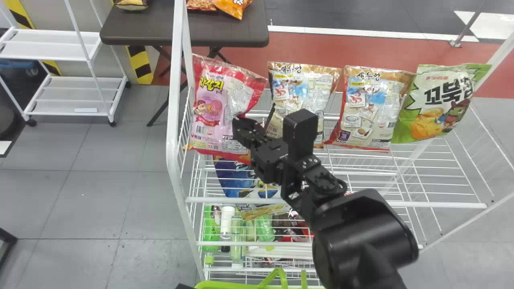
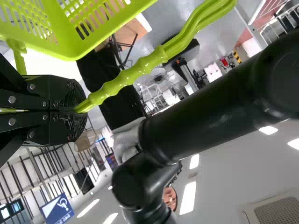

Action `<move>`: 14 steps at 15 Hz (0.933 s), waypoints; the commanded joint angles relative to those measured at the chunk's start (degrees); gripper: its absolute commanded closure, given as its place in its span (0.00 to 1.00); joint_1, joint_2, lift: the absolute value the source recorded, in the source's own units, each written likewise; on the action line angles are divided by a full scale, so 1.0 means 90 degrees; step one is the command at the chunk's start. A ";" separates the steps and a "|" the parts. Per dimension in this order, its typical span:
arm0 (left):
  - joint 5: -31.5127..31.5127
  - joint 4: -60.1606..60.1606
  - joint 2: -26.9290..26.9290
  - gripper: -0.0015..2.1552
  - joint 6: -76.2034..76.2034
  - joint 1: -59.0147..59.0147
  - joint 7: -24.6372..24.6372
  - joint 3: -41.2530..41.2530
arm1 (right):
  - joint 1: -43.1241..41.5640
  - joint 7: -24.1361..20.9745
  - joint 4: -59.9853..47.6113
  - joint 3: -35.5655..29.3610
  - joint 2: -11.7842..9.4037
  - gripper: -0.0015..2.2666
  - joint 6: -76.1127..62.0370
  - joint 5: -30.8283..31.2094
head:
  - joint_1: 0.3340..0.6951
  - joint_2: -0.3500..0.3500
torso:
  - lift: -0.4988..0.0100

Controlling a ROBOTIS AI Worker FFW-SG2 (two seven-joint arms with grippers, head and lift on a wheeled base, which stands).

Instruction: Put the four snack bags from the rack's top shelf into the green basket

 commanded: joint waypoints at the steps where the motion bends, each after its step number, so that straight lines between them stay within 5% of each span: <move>1: 0.0057 -0.0007 0.0000 0.72 -0.0028 -0.0005 0.0002 0.0109 | 0.0758 0.0094 -0.1181 -0.0143 0.0015 0.89 0.0355 0.0273 | 1.00 0.40 | 0.98; 4: 0.0184 0.0022 -0.0029 0.72 -0.0164 -0.0025 0.0031 0.0294 | 0.1793 0.0191 -0.2588 -0.0650 0.0015 0.89 0.0667 0.0224 | 1.00 0.35 | 0.98; 6: 0.0174 0.0022 -0.0058 0.72 -0.0164 -0.0074 0.0099 0.0441 | 0.2633 0.0436 -0.3603 -0.1246 -0.0225 0.89 0.1038 -0.0166 | 1.00 0.28 | 0.98; 11: 0.0223 0.0061 -0.0117 0.72 -0.0164 -0.0201 0.0187 0.0656 | 0.4283 0.1295 -0.5293 -0.3063 -0.0283 0.89 0.2269 -0.0957 | 1.00 0.00 | 0.98; 14: 0.0232 0.0071 -0.0195 0.72 -0.0242 -0.0113 0.0197 0.0724 | 0.4391 0.1979 -0.5722 -0.3844 -0.0322 0.89 0.3792 -0.1231 | 1.00 0.00 | 0.98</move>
